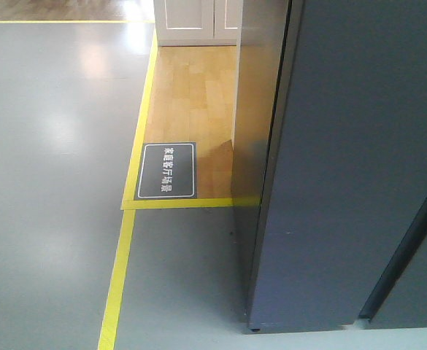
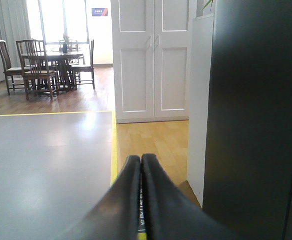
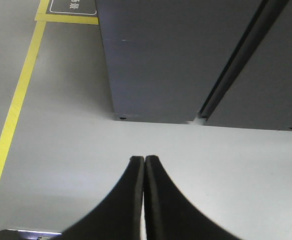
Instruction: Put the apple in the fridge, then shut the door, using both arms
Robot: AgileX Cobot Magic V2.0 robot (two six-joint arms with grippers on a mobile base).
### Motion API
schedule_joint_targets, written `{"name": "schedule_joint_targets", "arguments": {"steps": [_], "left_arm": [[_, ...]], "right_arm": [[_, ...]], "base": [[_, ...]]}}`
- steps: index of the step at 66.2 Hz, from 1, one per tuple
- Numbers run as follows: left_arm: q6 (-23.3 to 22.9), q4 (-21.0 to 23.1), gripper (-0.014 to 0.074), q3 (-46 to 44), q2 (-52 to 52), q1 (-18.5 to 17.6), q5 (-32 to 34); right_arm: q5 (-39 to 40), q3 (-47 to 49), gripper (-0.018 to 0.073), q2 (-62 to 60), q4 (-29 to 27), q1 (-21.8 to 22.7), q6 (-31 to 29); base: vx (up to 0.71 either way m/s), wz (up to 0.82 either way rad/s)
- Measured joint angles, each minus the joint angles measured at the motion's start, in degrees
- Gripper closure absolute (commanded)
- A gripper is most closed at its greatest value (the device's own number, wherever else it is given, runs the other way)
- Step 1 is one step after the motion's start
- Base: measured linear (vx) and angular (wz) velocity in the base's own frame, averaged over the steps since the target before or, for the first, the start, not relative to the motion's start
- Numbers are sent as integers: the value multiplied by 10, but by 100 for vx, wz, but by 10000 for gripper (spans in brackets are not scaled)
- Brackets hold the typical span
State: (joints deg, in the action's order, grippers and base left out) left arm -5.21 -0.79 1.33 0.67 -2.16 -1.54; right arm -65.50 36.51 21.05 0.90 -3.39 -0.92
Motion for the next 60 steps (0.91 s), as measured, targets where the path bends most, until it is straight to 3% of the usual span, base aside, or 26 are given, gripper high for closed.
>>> {"name": "schedule_joint_targets", "arguments": {"steps": [51,60], "left_arm": [[0,0,603,0,0,0,3],[0,0,603,0,0,0,3]], "right_arm": [[2,-1,562,0,3,0,-3],[88,-29,562,-26,11,0,-8]], "base": [[0,0],[0,0]]}}
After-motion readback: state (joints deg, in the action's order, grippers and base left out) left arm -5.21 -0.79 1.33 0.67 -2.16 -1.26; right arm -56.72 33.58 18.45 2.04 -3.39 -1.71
